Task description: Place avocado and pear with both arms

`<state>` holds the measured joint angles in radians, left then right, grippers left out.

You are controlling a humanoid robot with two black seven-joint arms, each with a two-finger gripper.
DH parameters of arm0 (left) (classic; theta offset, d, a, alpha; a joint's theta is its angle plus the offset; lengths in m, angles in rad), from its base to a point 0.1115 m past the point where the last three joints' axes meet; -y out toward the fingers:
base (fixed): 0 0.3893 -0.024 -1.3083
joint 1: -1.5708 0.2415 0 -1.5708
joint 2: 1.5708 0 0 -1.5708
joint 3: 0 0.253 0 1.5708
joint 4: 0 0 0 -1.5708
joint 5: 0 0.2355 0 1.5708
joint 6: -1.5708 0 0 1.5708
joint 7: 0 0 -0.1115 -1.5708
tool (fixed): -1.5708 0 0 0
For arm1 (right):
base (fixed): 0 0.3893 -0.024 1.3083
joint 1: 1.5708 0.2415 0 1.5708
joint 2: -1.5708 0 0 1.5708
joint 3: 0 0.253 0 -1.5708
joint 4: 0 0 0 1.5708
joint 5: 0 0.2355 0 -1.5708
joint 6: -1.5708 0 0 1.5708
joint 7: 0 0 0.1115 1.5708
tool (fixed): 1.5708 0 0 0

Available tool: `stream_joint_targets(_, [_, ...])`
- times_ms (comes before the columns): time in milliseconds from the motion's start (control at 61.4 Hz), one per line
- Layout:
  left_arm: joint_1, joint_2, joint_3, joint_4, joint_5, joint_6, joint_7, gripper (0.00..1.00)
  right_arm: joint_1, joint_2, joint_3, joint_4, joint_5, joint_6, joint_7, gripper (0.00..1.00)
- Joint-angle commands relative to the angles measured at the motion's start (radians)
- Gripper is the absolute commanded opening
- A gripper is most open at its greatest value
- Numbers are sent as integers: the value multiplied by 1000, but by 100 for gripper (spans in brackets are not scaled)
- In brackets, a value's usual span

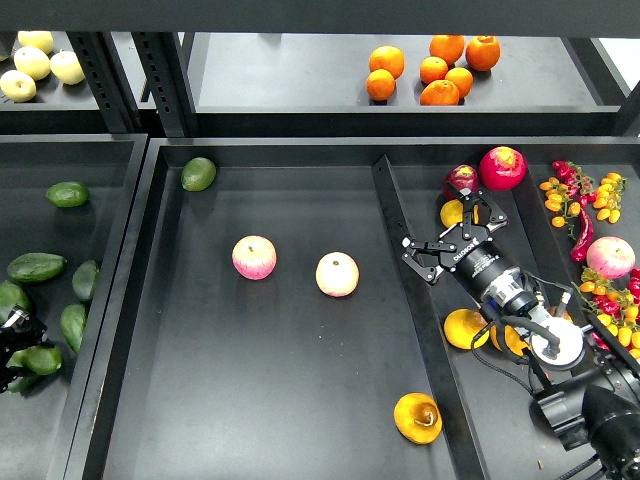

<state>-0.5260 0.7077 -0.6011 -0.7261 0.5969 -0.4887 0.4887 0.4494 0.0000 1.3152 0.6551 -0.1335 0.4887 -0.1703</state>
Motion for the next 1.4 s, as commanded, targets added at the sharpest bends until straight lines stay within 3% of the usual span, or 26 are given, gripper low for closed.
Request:
stream_joint_targets(0, [0, -1, 0, -1, 0, 0, 0, 67, 0, 0, -1, 1, 0, 0, 0, 100])
stream_joint_targets(326, [-2, -1, 0, -10, 8, 0, 0, 82, 0, 0, -1, 3, 0, 0, 0, 100])
stream_joint_targets(619, [-19, 7, -39, -38, -3, 0, 0, 88, 0, 0, -1, 3, 0, 0, 0, 100])
stream_joint_targets(961, [-20, -33, -262, -75, -140, 0, 0, 89, 0, 0, -4, 8, 0, 0, 0, 100])
stream_joint_targets(1385, [8, -191, -643, -188, -252, 0, 0, 89, 0, 0, -4, 29, 0, 0, 0, 100])
